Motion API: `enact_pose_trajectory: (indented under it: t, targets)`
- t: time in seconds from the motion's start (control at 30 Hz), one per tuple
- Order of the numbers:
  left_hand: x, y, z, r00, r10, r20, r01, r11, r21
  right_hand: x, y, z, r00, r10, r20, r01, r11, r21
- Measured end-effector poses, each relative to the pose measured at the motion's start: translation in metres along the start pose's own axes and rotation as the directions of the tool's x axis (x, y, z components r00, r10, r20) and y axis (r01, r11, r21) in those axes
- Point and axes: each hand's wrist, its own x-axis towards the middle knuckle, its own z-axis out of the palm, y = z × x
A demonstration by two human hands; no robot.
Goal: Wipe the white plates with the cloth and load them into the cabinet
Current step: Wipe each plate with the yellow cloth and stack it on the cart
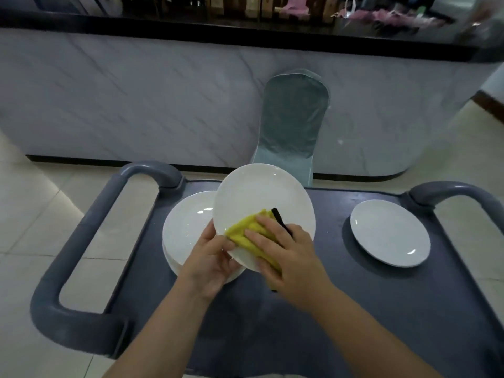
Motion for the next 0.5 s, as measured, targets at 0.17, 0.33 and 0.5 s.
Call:
enact_pose_trajectory:
  t: [0.17,0.33,0.5]
  targets:
    - [0.009,-0.02,0.016,0.993,-0.055,0.108,0.043,0.993,0.113,-0.019,0.063,-0.041,0.964,0.183,-0.192,-0.192,0.981,-0.033]
    - [0.021,-0.027,0.032,0.977,-0.062,0.205,0.035,0.99,0.135,0.03,0.032,-0.026,0.924,0.271,-0.27,-0.281,0.96,0.0]
    - [0.025,-0.026,0.023,0.977,-0.061,0.203,0.027,0.986,0.164,-0.044,0.034,-0.021,0.987,0.054,-0.154,-0.071,0.992,-0.102]
